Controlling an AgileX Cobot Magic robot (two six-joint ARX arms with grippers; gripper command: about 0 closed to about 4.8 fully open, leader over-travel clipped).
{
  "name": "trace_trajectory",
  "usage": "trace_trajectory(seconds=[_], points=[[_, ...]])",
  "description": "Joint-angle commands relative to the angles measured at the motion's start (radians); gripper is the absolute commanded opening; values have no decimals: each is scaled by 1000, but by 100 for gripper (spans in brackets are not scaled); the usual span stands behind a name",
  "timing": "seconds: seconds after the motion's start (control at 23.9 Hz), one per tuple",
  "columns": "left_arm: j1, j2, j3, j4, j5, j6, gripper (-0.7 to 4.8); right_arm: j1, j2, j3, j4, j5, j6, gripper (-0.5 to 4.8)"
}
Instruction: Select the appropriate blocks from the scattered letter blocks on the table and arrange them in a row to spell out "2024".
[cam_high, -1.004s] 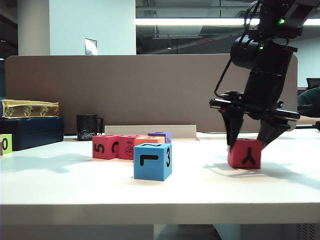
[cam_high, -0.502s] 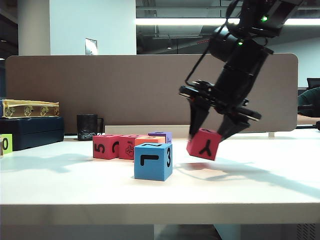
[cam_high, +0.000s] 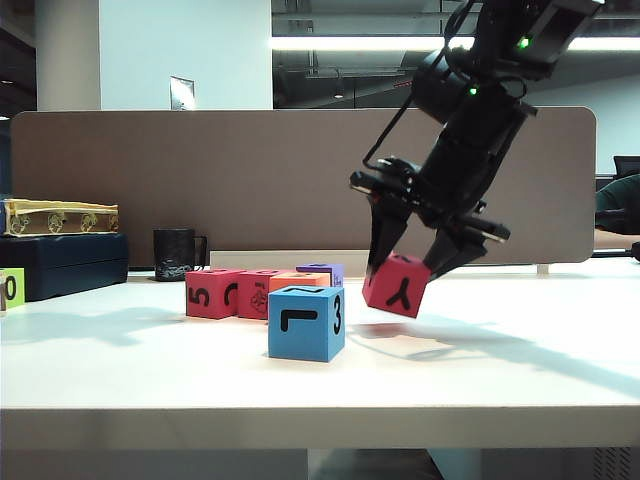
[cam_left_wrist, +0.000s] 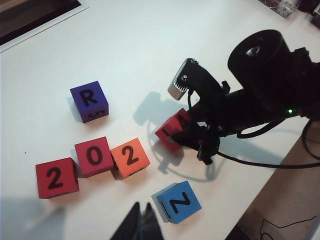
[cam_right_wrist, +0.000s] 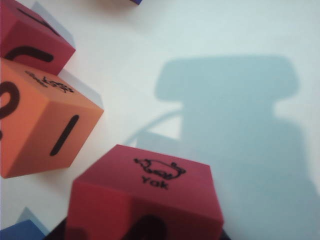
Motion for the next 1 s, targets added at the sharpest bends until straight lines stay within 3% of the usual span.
trace_trajectory(seconds=[0.04, 0.17, 0.25, 0.29, 0.63, 0.75, 1.0], points=[[0, -7, 4, 6, 0, 4, -6, 2, 21, 4, 23, -37, 24, 243], [0, -7, 4, 7, 0, 4, -6, 4, 45, 4, 42, -52, 27, 250], [0, -7, 4, 16, -1, 3, -6, 8, 47, 4, 56, -63, 27, 312], [0, -7, 4, 19, -1, 3, -6, 8, 47, 4, 63, -72, 27, 318], [0, -7, 3, 21, -4, 3, -6, 14, 47, 5, 111, -114, 28, 320], [0, -7, 3, 20, -4, 3, -6, 14, 47, 5, 114, -117, 28, 380], [0, -7, 3, 20, -4, 3, -6, 14, 46, 5, 119, -116, 27, 383]])
